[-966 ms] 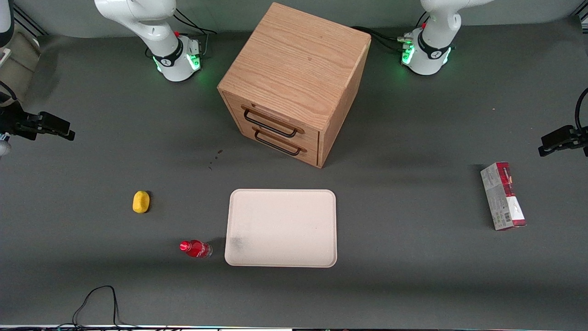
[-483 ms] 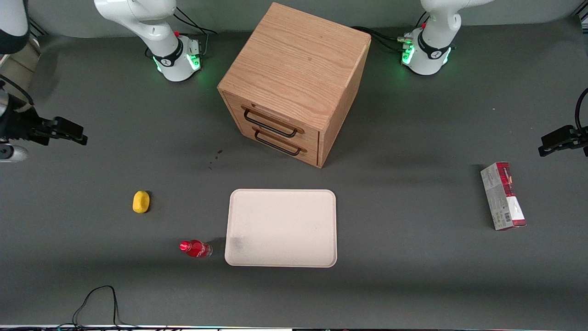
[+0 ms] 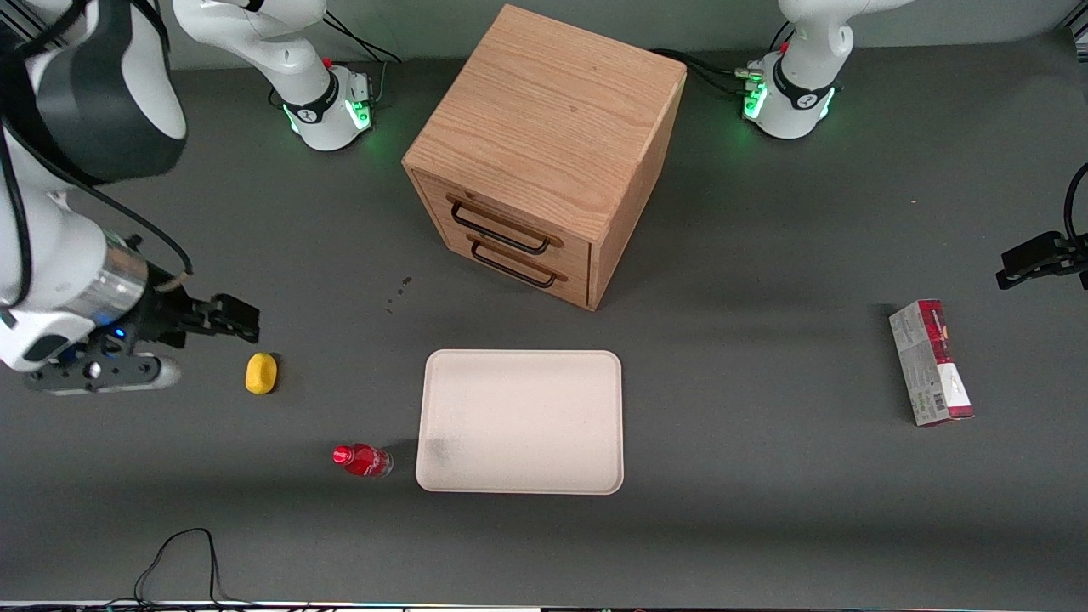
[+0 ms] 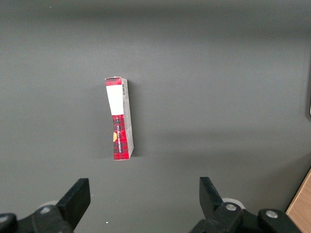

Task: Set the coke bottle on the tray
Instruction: 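Move the right gripper out and down toward the red Coca-Cola bottle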

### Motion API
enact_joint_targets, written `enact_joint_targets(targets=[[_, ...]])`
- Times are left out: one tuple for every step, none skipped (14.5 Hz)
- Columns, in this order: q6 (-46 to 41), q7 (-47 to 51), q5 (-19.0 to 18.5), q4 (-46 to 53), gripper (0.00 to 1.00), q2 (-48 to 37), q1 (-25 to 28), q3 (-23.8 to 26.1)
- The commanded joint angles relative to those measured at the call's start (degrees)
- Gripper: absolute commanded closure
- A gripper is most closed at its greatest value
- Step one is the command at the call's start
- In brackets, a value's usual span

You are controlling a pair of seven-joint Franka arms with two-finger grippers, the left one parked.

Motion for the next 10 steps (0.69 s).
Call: enact_joint_targets(targets=[[-1.95,0.99,0.33,11.87,0.00,9.69,-0.29,2.27],[-0.89,0.99,0.33,12.14,0.00,10.22,-0.29,2.89],[-0.27,0.90,0.33,12.14,0.00,10.92,-0.37,2.89],[0.34,0.98,0.33,12.14,0.00,11.19,-0.38,2.89],[1.30,0.99,0.24,12.14,0.00,11.19,-0.55,2.89],[2.01,0.99,0.24,12.14,0.00,11.63,-0.55,2.63],[2.71,0.99,0.06,12.14,0.00,12.50,-0.55,2.46],[4.63,0.90,-0.11,12.05,0.00,13.64,-0.55,2.37],[6.57,0.90,-0.20,12.05,0.00,14.79,-0.55,2.28],[8.41,0.90,-0.20,12.05,0.00,16.10,-0.64,2.28]])
